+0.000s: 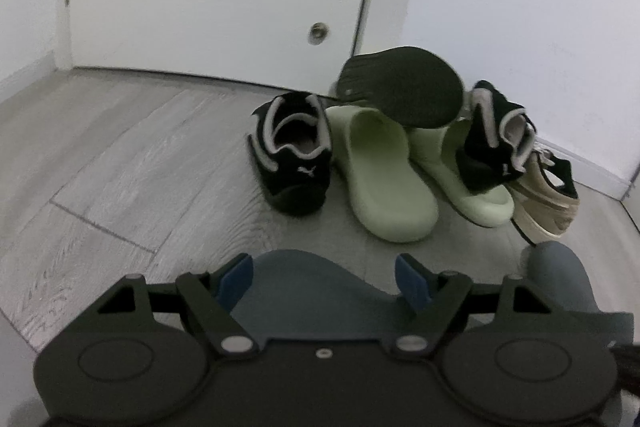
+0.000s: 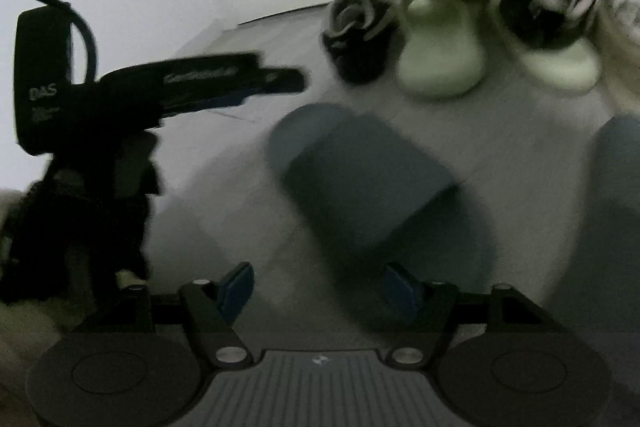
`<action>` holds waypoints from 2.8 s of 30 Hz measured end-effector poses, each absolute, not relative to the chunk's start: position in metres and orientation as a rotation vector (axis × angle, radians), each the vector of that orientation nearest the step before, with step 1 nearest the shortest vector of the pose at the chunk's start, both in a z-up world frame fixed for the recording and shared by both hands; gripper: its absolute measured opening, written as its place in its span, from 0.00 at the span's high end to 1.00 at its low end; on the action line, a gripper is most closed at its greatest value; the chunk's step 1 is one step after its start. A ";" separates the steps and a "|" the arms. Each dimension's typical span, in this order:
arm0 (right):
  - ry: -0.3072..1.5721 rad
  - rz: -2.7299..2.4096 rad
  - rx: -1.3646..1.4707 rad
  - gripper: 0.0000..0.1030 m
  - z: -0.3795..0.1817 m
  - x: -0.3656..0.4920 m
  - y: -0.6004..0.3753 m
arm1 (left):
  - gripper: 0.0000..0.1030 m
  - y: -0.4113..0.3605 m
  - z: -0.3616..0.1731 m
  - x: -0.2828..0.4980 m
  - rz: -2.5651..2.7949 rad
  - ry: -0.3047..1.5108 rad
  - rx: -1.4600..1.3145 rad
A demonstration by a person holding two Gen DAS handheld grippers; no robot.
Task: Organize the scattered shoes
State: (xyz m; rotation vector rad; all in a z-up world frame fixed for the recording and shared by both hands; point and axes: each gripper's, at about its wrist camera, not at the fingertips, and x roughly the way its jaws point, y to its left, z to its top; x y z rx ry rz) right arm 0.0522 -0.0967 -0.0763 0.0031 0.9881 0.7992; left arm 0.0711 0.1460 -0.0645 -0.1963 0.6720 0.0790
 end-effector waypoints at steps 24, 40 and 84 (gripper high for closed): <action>0.817 1.038 -0.440 0.00 -0.109 0.109 -0.021 | 0.23 0.157 -0.066 0.072 0.115 0.684 -0.229; 0.899 0.984 -0.404 0.01 -0.109 0.113 -0.011 | 0.23 0.165 -0.064 0.071 0.134 0.672 -0.269; 0.823 0.039 0.431 0.01 -0.061 0.062 -0.360 | 0.23 0.120 -0.061 0.071 0.040 0.678 -0.161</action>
